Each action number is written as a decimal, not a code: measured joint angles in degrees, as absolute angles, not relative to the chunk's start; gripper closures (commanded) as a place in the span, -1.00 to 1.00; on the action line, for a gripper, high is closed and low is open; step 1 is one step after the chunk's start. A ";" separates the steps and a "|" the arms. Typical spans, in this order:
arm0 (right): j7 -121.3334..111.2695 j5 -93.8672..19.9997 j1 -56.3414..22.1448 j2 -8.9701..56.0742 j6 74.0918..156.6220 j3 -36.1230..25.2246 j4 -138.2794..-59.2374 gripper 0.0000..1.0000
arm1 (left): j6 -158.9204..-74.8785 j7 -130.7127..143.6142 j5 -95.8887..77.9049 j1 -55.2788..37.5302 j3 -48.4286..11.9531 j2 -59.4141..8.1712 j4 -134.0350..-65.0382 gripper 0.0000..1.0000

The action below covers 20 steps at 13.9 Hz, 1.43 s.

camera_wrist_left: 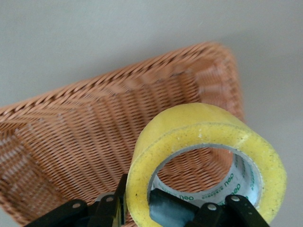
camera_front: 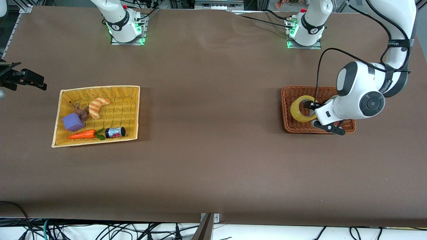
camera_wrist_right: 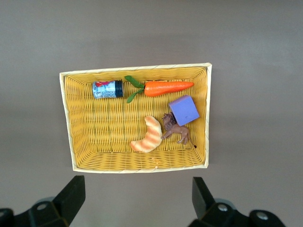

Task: Transfer tape with both arms
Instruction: 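Lower the tape into the wicker basket and open the left gripper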

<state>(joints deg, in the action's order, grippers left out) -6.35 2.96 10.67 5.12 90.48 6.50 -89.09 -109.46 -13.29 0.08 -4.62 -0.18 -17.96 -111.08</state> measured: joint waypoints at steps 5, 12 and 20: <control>-6.35 2.96 10.42 5.21 90.48 6.81 -88.96 -1.00 | -120.80 -14.17 3.63 -3.89 0.13 -19.53 -117.70 1.00; -6.35 2.96 10.42 5.25 90.47 6.81 -88.92 -1.00 | -129.26 -14.69 3.65 -3.78 0.02 -23.87 -120.01 -1.00; -6.35 2.96 10.42 5.32 90.47 6.81 -88.82 -1.00 | -126.18 -14.72 3.64 -4.54 -0.25 -11.47 -124.90 -1.00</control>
